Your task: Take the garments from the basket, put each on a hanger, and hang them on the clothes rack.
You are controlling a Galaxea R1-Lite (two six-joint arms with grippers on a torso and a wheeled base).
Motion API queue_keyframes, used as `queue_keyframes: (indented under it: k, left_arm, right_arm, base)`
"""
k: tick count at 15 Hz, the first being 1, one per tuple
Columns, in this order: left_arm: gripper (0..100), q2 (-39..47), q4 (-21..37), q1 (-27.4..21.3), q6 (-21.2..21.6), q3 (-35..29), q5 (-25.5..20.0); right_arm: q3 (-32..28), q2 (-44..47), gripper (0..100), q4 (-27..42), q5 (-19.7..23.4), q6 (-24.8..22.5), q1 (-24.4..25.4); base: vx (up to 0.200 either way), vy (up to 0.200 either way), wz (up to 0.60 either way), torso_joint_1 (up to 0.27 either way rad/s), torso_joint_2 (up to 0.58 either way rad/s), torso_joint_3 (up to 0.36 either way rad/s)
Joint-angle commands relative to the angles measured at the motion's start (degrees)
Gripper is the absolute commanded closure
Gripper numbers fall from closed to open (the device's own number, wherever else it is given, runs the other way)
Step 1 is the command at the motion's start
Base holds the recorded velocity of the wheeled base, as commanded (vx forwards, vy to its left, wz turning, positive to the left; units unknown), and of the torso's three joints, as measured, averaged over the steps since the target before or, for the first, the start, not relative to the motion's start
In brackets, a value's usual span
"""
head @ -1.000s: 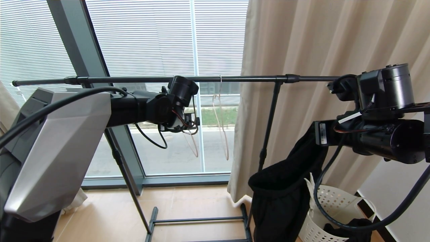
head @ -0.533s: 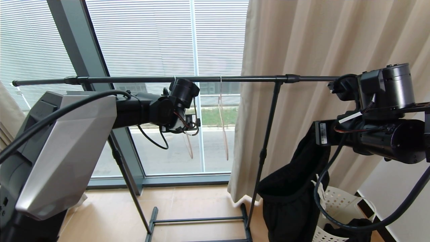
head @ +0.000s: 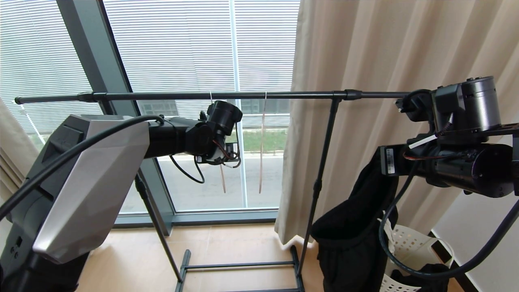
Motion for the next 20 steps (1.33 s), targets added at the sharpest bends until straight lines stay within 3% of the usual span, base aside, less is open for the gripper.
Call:
queue_keyframes:
  k: [1,14,17,20]
  left_arm:
    - [100,0.2,-0.3,0.0,0.4,0.0,0.0]
    - [100,-5.2,0.2,-2.6,1.3,0.1,0.0]
    - [100,-10.7,0.0,-3.8,1.4,6.1,0.0]
    - [100,-19.2,-2.0,-4.4,1.1,18.8,0.1]
  right_arm:
    - [0.0,0.0,100,0.0,0.0,0.0,0.0]
    - [0.1,-0.3,100,0.0,0.0,-0.1,0.0]
    - [0.1,-0.4,100,0.0,0.0,-0.1,0.0]
    - [0.1,-0.4,100,0.0,-0.1,-0.1,0.0]
  base:
    - [0.000,0.000,0.00,0.000,0.00,0.000]
    - [0.000,0.000,0.00,0.000,0.00,0.000]
    - [0.000,0.000,0.00,0.000,0.00,0.000]
    - [0.000,0.000,0.00,0.000,0.00,0.000]
